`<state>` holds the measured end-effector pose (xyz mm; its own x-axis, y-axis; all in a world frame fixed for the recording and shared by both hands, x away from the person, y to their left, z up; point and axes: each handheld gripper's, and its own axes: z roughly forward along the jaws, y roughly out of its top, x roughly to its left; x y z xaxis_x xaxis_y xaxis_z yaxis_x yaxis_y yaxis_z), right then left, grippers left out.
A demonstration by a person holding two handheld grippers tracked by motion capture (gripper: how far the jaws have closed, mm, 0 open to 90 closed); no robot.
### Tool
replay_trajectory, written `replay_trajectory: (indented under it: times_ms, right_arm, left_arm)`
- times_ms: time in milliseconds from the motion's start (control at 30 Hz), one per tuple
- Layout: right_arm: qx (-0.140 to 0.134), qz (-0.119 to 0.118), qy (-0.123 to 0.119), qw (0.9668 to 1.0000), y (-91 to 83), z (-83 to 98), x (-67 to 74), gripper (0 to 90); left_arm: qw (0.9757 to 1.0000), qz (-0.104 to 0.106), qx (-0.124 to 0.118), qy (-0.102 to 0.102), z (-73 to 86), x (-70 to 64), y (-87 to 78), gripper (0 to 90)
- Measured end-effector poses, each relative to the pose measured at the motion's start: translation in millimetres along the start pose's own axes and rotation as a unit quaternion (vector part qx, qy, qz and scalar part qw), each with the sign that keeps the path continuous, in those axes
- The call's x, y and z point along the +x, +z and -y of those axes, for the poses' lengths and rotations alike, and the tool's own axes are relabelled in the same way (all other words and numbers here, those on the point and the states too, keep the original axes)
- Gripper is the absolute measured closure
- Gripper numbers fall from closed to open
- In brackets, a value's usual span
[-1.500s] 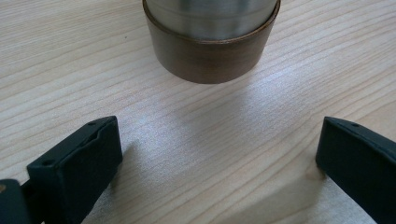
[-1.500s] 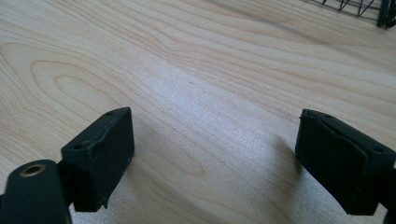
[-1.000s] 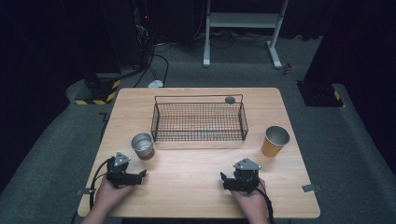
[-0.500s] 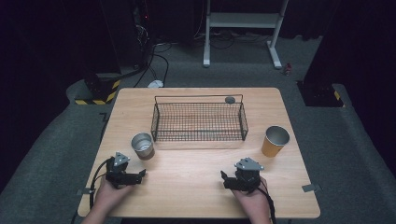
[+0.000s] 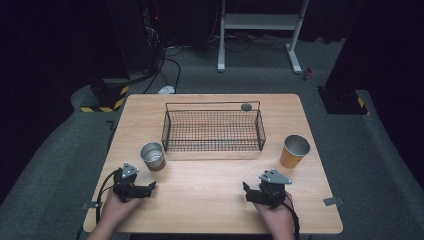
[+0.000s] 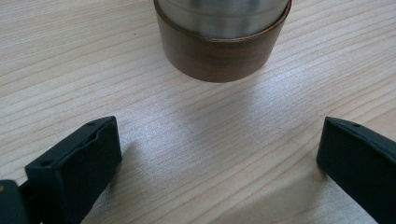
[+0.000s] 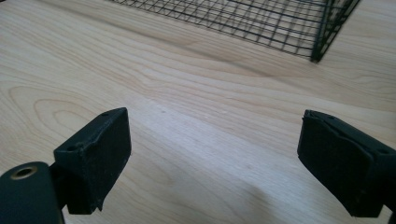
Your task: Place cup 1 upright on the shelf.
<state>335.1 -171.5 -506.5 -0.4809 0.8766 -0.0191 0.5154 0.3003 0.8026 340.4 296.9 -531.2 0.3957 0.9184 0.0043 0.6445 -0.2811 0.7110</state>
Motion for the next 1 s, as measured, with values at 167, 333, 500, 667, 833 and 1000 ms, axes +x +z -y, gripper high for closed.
replay_trajectory:
  times_ms: [167,333,500,667,833,1000]
  right_arm:
    - [-0.011,0.017,0.021,0.9996,-8.6,3.7,-14.8,10.0]
    - [-0.017,0.033,0.036,0.9987,-17.9,8.3,-29.5,10.0]
    - [-0.022,0.051,0.046,0.9974,-27.3,13.7,-42.9,10.0]
    - [-0.026,0.067,0.058,0.9957,-33.8,17.6,-55.3,10.0]
    - [-0.030,0.080,0.067,0.9940,-38.9,20.4,-64.0,10.0]
    - [-0.033,0.090,0.071,0.9928,-41.8,21.9,-69.5,10.0]
  left_arm:
    - [1.0000,-0.001,0.000,0.001,0.2,0.1,-0.3,0.3]
    - [1.0000,-0.001,0.000,0.000,0.3,0.0,-0.3,0.4]
    - [1.0000,-0.001,0.000,0.000,0.3,0.0,-0.3,0.4]
    - [1.0000,0.000,-0.001,0.000,0.4,0.0,-0.3,0.4]
    - [1.0000,-0.001,0.000,0.001,0.4,0.2,-0.4,0.5]
    - [1.0000,-0.001,-0.001,0.000,0.4,0.0,-0.4,0.5]
